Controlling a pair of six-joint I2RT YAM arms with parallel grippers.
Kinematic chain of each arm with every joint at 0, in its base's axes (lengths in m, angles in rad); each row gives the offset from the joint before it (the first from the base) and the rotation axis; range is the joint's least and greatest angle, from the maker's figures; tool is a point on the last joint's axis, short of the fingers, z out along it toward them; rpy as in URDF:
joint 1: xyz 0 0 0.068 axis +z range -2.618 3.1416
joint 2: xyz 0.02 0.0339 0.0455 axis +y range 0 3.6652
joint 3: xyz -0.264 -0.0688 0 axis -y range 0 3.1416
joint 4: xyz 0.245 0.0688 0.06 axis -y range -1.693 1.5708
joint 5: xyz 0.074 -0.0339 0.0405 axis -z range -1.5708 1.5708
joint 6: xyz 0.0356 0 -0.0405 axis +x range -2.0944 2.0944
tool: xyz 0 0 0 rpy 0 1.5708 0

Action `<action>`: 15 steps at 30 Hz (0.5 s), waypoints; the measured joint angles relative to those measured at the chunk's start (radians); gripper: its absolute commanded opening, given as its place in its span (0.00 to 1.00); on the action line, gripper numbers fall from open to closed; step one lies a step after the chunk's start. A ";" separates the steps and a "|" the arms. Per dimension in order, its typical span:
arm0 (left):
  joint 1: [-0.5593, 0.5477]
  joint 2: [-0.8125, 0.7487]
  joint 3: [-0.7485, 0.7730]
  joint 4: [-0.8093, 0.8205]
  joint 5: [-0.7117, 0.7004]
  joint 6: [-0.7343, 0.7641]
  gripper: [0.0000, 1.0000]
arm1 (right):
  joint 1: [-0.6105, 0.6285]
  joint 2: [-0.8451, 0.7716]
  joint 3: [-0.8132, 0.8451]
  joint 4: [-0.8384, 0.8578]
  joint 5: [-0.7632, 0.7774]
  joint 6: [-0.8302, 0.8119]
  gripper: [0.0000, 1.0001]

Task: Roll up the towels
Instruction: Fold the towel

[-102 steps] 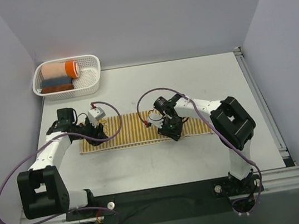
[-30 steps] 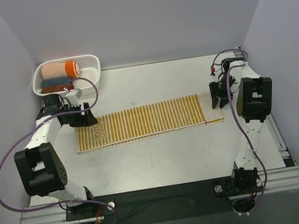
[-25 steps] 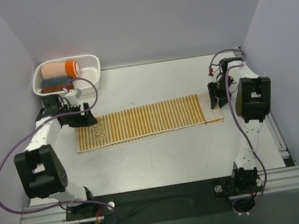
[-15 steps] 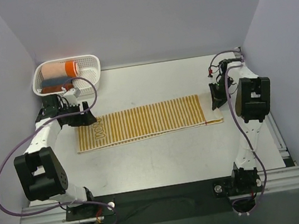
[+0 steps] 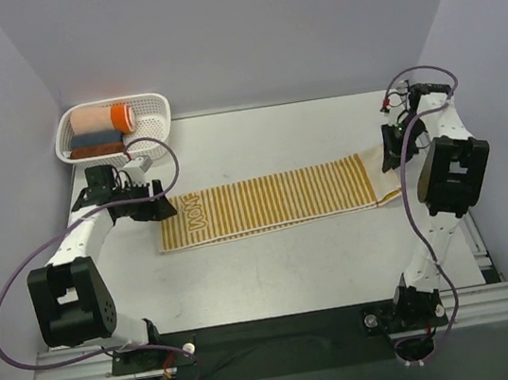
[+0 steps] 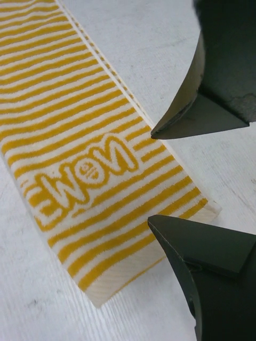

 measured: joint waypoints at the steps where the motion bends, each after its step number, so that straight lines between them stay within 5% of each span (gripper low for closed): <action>1: -0.011 0.004 0.000 -0.001 0.010 -0.002 0.63 | 0.018 -0.023 0.004 -0.007 -0.015 -0.002 0.00; 15: -0.050 0.181 -0.020 0.008 0.038 -0.046 0.37 | 0.425 -0.078 0.096 -0.056 -0.277 0.080 0.00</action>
